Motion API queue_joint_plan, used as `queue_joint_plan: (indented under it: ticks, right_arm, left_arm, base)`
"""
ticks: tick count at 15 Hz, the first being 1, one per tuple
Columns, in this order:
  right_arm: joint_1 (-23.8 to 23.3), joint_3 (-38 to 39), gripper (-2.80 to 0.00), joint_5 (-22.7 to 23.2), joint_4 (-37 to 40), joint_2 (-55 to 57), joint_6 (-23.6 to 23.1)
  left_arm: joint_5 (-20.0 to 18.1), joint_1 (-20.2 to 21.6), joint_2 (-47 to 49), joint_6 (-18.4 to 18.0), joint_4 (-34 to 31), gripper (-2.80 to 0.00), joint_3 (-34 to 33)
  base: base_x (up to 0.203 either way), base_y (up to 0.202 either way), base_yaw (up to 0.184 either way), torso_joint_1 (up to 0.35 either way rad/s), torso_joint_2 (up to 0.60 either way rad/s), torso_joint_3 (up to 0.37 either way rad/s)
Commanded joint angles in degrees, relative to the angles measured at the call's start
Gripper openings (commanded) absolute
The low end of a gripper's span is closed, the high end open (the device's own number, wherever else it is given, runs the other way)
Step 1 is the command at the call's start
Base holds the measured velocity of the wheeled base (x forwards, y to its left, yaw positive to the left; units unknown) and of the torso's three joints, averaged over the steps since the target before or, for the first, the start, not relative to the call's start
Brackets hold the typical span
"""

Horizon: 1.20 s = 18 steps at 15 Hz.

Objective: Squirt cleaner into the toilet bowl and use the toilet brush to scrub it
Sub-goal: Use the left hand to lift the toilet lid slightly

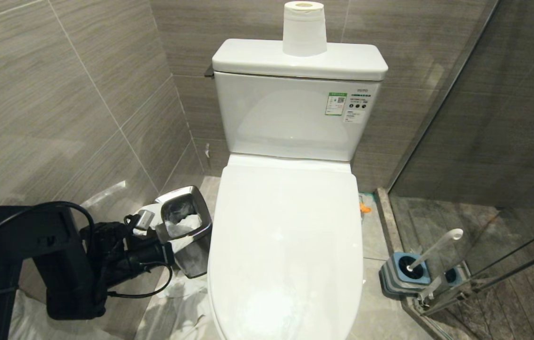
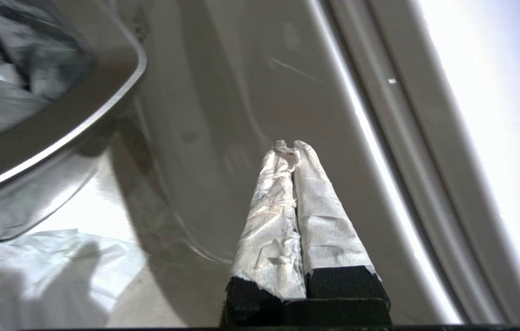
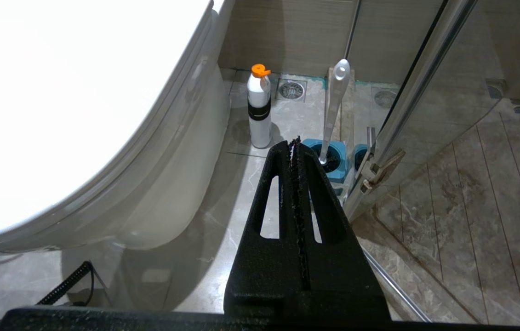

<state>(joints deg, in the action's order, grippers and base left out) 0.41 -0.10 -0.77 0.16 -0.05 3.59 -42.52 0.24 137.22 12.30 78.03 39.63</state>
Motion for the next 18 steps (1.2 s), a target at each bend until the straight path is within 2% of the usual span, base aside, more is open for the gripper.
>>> queue_joint_plan:
  ticks: [1, 8, 12, 16, 18]
  right_arm:
    - [0.02, 0.01, -2.80, -0.02, 0.02, 0.05, 0.02]
    - [0.02, 0.01, -2.80, 0.04, 0.02, 0.05, 0.02]
    - [0.02, 0.01, -2.80, -0.02, 0.02, 0.05, 0.02]
    - [0.02, 0.01, -2.80, -0.02, 0.02, 0.05, 0.02]
    - [0.02, 0.01, -2.80, -0.02, 0.02, 0.05, 0.04]
  left_arm:
    - [-0.19, -0.72, -0.28, 1.28, 2.25, -2.80, -2.11]
    - [0.05, -2.55, -3.55, 5.13, 4.16, -2.80, -5.53]
    - [0.30, -3.02, -6.39, 16.00, 4.13, -2.80, -7.63]
    - [-1.27, -2.28, -6.35, 17.32, 4.06, -2.80, -10.48]
    - [-5.02, -2.09, -5.95, 18.19, 4.06, -2.80, -11.28]
  base:
    - [0.000, 0.000, 0.000, 0.000, 0.00, 0.000]
    - [0.000, 0.000, 0.000, 0.000, 0.00, 0.000]
    - [0.000, 0.000, 0.000, 0.000, 0.00, 0.000]
    - [0.000, 0.000, 0.000, 0.000, 0.00, 0.000]
    - [0.000, 0.000, 0.000, 0.000, 0.00, 0.000]
